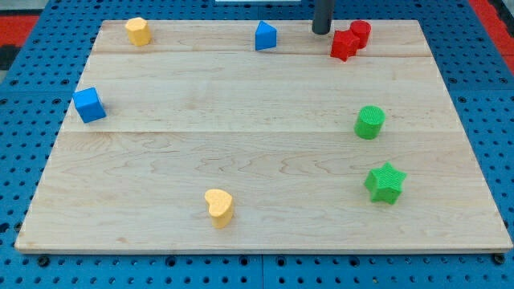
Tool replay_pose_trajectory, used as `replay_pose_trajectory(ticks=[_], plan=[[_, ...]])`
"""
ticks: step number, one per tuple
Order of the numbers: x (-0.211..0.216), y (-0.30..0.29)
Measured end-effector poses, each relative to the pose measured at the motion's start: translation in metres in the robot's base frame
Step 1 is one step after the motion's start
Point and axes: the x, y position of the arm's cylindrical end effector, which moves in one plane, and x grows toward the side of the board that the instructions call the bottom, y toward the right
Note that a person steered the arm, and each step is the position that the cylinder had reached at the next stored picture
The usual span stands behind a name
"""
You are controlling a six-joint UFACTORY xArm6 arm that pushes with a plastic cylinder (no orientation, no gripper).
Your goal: Move the blue triangle to the bottom right of blue cube
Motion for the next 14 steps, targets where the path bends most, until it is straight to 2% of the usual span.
replay_pose_trajectory(ticks=[6,9,10,11,13,14], plan=[[-0.015,-0.085],[-0.016,-0.086],[0.009,-0.104],[0.018,-0.128],[0.020,-0.129],[0.040,-0.149]])
